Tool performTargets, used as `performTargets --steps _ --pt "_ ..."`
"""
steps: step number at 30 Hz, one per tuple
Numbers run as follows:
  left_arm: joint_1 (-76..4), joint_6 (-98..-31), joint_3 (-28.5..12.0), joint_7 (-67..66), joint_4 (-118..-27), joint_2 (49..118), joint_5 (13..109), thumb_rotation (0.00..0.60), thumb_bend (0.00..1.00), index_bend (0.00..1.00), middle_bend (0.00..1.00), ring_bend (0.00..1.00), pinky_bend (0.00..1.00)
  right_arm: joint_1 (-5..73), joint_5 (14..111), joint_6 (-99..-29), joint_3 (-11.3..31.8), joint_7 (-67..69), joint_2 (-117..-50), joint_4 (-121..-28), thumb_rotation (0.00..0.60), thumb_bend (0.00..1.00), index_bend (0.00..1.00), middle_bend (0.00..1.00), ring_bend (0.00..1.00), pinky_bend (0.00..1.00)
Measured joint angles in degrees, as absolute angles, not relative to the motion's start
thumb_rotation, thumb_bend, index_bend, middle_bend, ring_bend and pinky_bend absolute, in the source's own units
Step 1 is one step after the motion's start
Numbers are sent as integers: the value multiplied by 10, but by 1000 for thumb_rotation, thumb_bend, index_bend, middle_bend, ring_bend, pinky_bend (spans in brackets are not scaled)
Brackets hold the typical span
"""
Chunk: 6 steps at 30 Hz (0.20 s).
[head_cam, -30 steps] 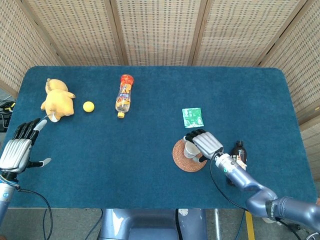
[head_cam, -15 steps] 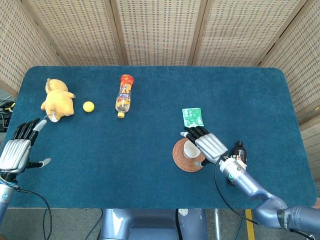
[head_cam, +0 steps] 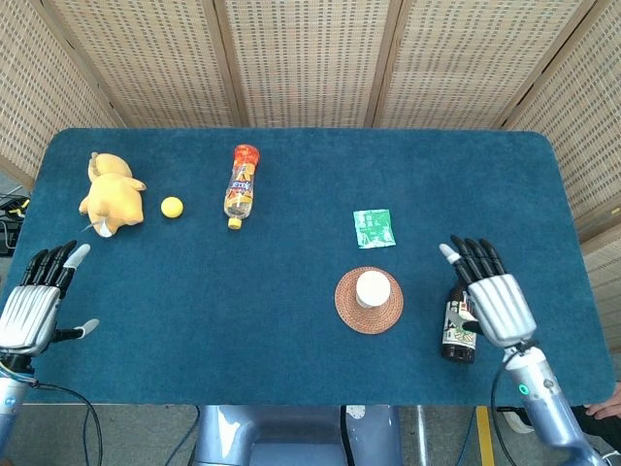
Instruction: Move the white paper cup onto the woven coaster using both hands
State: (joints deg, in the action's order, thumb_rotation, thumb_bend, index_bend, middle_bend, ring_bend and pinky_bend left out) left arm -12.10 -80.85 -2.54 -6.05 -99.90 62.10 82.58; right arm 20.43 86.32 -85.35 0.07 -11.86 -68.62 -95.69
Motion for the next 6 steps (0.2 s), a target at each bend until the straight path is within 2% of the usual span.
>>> performTargets --steps 6 --pt "-106 -828 -18 -69 -1000 630 837 600 0 0 0 0 0 145 880 -910 -15 -120 -703 -894 600 0 0 0 0 0"
